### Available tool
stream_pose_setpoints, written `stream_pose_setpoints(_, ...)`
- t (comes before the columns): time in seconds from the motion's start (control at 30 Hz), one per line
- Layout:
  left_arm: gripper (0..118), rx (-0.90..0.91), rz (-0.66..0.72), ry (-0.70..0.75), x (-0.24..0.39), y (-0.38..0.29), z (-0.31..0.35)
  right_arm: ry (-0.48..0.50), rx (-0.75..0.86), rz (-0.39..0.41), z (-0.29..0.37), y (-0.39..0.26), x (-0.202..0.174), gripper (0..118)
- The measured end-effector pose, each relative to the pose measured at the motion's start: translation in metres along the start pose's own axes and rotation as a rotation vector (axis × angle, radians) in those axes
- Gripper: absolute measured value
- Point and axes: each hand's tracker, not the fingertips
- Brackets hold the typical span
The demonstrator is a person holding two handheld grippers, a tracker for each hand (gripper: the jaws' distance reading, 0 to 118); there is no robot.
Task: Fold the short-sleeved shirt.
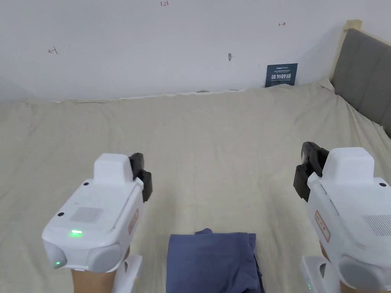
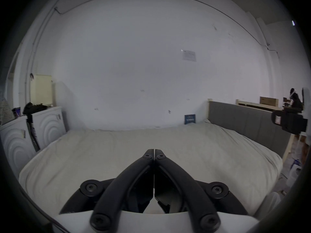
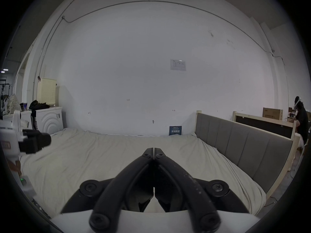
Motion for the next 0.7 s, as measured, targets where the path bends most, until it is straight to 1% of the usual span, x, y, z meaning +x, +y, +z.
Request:
stream_pose_setpoints(0.07,0,0.007,-0.004,0.024,-0.016,-0.001,0.007,0.001,0.002,0.008,0.0,0.001,-0.005,2)
stream_pose_setpoints(0.1,0,0.014,-0.027,0.043,-0.025,-0.001,0.01,0.003,0.0,0.011,0.0,0.002,-0.008,2)
stream_pose_setpoints(0.27,0,0.032,0.006,0.098,-0.05,-0.005,0.025,0.015,-0.009,0.009,-0.001,0.0,-0.015,2)
stream_pose_setpoints(0.37,0,0.034,0.033,0.102,-0.058,-0.005,0.029,0.02,-0.011,0.004,-0.001,0.0,-0.017,2)
stream_pose_setpoints(0.53,0,0.044,0.029,0.102,-0.052,-0.003,0.03,0.033,-0.03,0.007,-0.005,-0.009,-0.02,2)
stream_pose_setpoints(0.57,0,0.044,0.028,0.101,-0.051,-0.004,0.029,0.039,-0.041,0.001,-0.008,-0.013,-0.021,2)
stream_pose_setpoints(0.63,0,0.038,0.013,0.102,-0.049,-0.008,0.028,0.066,-0.142,0.001,-0.019,-0.029,-0.026,2)
stream_pose_setpoints(0.7,0,0.03,-0.002,0.104,-0.046,-0.01,0.026,0.07,-0.212,0.006,-0.03,-0.053,-0.034,2)
